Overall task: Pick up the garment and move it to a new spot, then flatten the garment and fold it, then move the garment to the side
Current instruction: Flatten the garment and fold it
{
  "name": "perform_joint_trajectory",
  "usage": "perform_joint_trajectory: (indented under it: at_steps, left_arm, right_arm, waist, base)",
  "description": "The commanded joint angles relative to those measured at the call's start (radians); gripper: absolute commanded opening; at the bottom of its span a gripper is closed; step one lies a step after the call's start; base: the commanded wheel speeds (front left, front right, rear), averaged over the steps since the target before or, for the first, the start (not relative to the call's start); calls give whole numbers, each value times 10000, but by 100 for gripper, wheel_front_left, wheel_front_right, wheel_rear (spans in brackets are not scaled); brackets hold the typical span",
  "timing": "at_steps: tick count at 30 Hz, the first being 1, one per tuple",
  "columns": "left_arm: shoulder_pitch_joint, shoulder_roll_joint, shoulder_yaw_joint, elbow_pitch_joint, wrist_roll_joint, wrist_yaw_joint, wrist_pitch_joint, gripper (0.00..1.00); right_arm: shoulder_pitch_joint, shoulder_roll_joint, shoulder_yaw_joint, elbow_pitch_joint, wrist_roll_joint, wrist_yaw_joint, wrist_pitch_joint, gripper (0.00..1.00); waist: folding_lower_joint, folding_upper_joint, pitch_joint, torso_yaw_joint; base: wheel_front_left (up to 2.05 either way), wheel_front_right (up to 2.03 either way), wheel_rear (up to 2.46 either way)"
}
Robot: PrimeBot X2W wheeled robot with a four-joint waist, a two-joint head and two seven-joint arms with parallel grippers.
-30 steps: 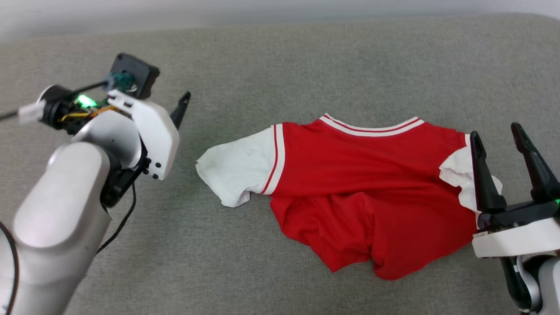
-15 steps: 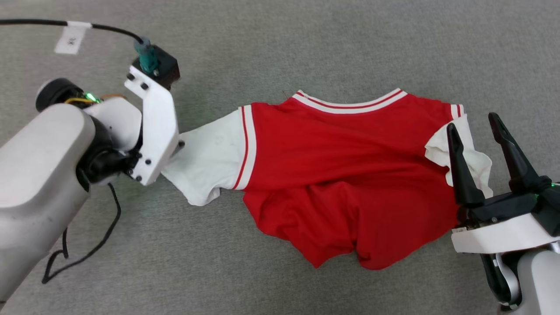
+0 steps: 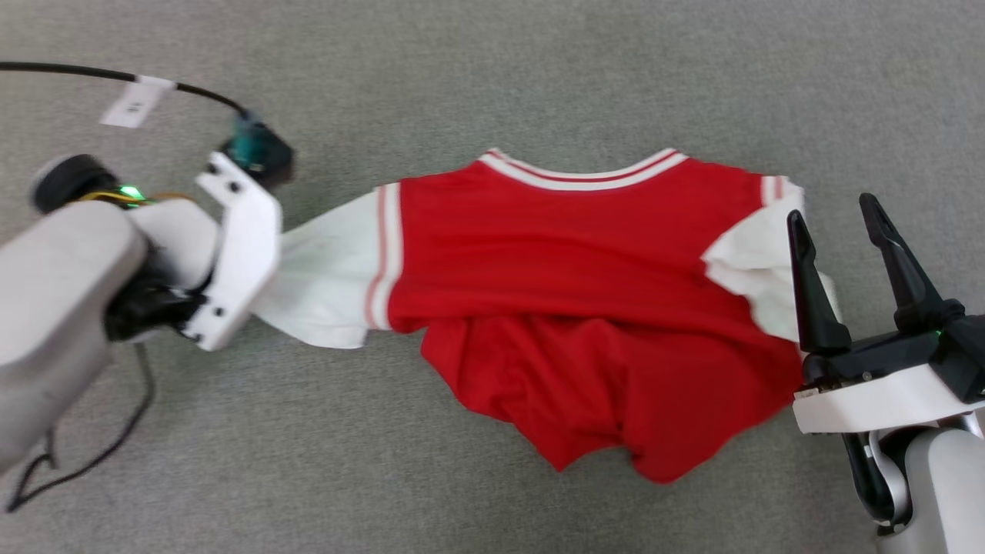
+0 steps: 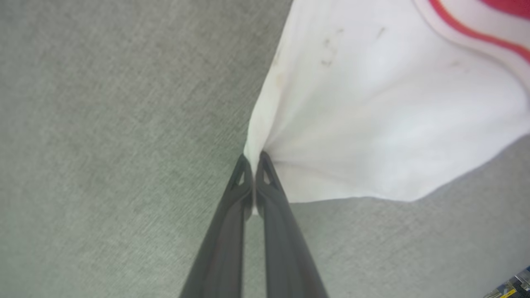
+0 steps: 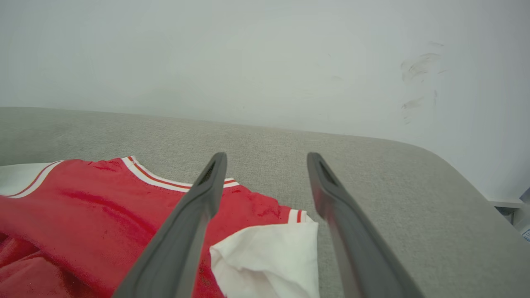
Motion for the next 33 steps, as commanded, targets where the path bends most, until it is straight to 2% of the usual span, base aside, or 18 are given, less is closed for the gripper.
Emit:
perform_joint_trajectory:
  at_steps: [1, 6, 9, 12, 13, 14, 17, 24, 29, 33]
  left_arm:
    - [-118, 405, -68, 190, -52, 35, -54, 0]
    - [61, 1139, -193, 717, -206, 33, -185, 0]
    - [313, 1236, -105, 1081, -465, 46, -352, 0]
    - [580, 1098, -34, 1519, -656, 142, -706, 0]
    - [638, 1018, -4, 1603, -636, 150, -924, 89]
    - [666, 925, 32, 1687, -625, 168, -1107, 100]
    - [364, 813, 16, 1737, -414, 110, -1378, 100]
    - [-313, 938, 125, 1560, -609, 55, -1018, 100]
    - [157, 936, -174, 1561, -732, 40, -854, 100]
    - [909, 530, -398, 1927, -1001, 84, -1052, 100]
  right_arm:
    - [112, -1, -38, 37, -79, -11, -59, 100]
    - [194, -40, -57, 97, -83, -11, -65, 100]
    - [177, -62, -52, 131, -84, -11, -69, 100]
    - [120, -85, -31, 206, -102, -11, -25, 100]
    - [103, -89, -34, 228, -103, -11, -18, 100]
    - [98, -102, -54, 246, -107, -11, -12, 100]
    - [117, -152, -119, 281, -127, -11, 12, 100]
    - [82, -201, -75, 184, -153, -11, 90, 100]
    - [-54, -248, 26, 161, -94, -11, 125, 100]
    - [-259, -337, 272, 280, -24, -11, 319, 100]
  waist:
    - [0, 0, -160, 157]
    - [0, 0, -250, 256]
    - [0, 0, -228, 256]
    - [0, 0, -204, 266]
    - [0, 0, -206, 279]
    - [0, 0, -219, 306]
    - [0, 0, -298, 411]
    - [0, 0, -369, 502]
    - [0, 0, -221, 413]
    - [0, 0, -139, 329]
  base:
    - [0, 0, 0]
    - [0, 0, 0]
    - [0, 0, 0]
    - [0, 0, 0]
    - [0, 0, 0]
    - [0, 0, 0]
    - [0, 0, 0]
    - [0, 0, 0]
    - [0, 0, 0]
    - [0, 0, 0]
